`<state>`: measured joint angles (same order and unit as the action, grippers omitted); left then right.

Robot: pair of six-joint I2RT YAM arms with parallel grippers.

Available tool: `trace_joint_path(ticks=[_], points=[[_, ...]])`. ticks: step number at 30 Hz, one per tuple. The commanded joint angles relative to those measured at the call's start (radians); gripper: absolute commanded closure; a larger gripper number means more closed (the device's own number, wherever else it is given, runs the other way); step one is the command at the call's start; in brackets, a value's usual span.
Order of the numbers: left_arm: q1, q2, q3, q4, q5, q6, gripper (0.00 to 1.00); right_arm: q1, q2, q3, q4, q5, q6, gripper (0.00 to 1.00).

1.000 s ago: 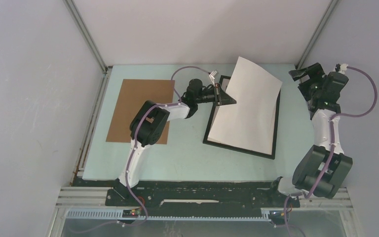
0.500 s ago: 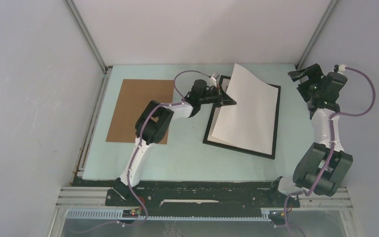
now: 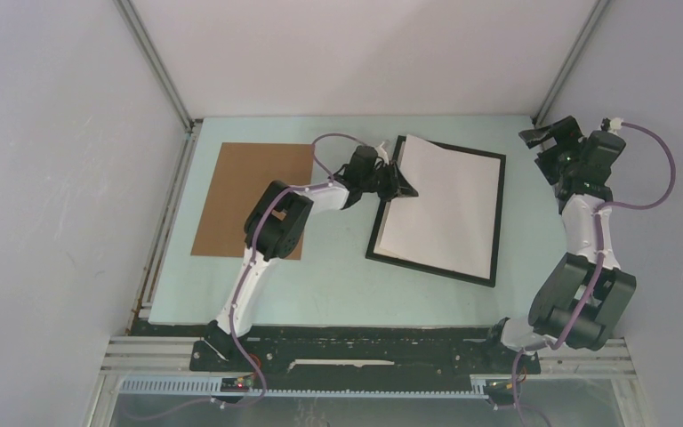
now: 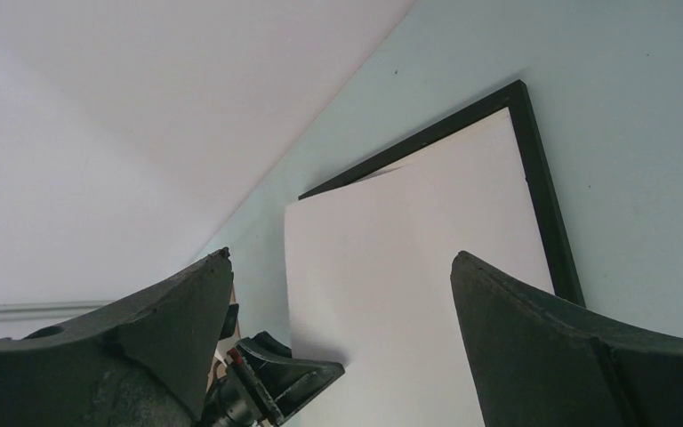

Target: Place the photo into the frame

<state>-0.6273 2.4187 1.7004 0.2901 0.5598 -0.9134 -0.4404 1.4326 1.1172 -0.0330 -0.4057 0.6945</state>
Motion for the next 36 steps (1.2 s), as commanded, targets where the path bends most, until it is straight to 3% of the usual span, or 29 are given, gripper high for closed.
trace_joint_path(ticks=[1, 6, 12, 18, 23, 26, 29, 36], points=[[-0.009, -0.091, 0.083, -0.208, -0.125, 0.101, 0.69, -0.017, 0.020, -0.004, 0.063, -0.025, 0.001, 0.00], [-0.014, -0.121, 0.122, -0.340, -0.208, 0.174, 0.53, -0.025, 0.033, -0.013, 0.086, -0.043, 0.011, 0.00], [-0.024, -0.132, 0.214, -0.517, -0.294, 0.266, 0.41, -0.045, 0.045, -0.029, 0.110, -0.070, 0.030, 0.00], [-0.059, -0.105, 0.396, -0.749, -0.404, 0.408, 0.34, -0.044, 0.063, -0.033, 0.135, -0.089, 0.050, 0.00], [-0.090, -0.006, 0.603, -0.901, -0.434, 0.435, 0.29, -0.041, 0.073, -0.038, 0.158, -0.101, 0.066, 0.01], [-0.092, 0.012, 0.651, -0.955, -0.479, 0.447, 0.25, -0.040, 0.074, -0.037, 0.160, -0.105, 0.064, 0.00], [-0.094, 0.003, 0.680, -1.008, -0.583, 0.481, 0.09, -0.043, 0.073, -0.037, 0.165, -0.109, 0.063, 0.00], [-0.101, -0.088, 0.717, -1.105, -0.769, 0.598, 0.05, -0.043, 0.080, -0.038, 0.168, -0.104, 0.052, 0.00]])
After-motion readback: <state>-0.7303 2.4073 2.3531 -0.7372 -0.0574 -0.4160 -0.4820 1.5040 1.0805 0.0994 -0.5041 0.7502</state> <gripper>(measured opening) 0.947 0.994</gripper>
